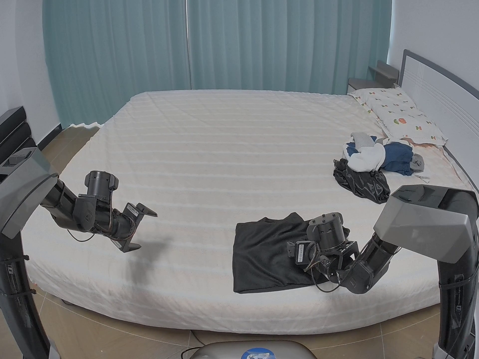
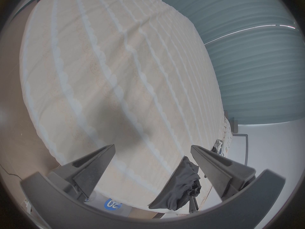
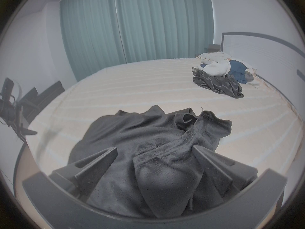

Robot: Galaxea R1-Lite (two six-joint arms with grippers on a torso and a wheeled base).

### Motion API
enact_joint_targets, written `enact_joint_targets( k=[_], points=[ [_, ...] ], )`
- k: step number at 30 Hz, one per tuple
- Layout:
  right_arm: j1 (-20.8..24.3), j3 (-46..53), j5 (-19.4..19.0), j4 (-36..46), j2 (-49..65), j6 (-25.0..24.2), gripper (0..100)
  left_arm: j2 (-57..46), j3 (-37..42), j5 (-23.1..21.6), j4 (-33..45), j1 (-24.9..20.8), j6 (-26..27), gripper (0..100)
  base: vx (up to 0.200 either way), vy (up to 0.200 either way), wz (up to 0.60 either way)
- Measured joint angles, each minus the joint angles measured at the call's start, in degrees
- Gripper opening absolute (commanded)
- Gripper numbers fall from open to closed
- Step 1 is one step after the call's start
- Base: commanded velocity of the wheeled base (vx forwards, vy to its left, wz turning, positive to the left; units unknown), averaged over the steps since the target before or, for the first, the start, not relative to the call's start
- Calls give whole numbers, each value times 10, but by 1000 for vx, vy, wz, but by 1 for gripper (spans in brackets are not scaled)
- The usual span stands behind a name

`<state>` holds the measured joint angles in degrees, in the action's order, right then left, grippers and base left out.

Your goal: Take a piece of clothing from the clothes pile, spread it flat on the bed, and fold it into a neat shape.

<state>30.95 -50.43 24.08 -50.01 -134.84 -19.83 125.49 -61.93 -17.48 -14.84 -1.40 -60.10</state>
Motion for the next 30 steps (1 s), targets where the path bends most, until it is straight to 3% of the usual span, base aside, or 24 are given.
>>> enact_joint_targets(
  k=[13,30],
  points=[
    [-34,5,42,7,-30,37,100,0,3,1,-3,-1,2,100,0,0,0],
    [-123,190,-29,-6,62,13,100,0,7,2,-9,-1,2,100,0,0,0]
  ],
)
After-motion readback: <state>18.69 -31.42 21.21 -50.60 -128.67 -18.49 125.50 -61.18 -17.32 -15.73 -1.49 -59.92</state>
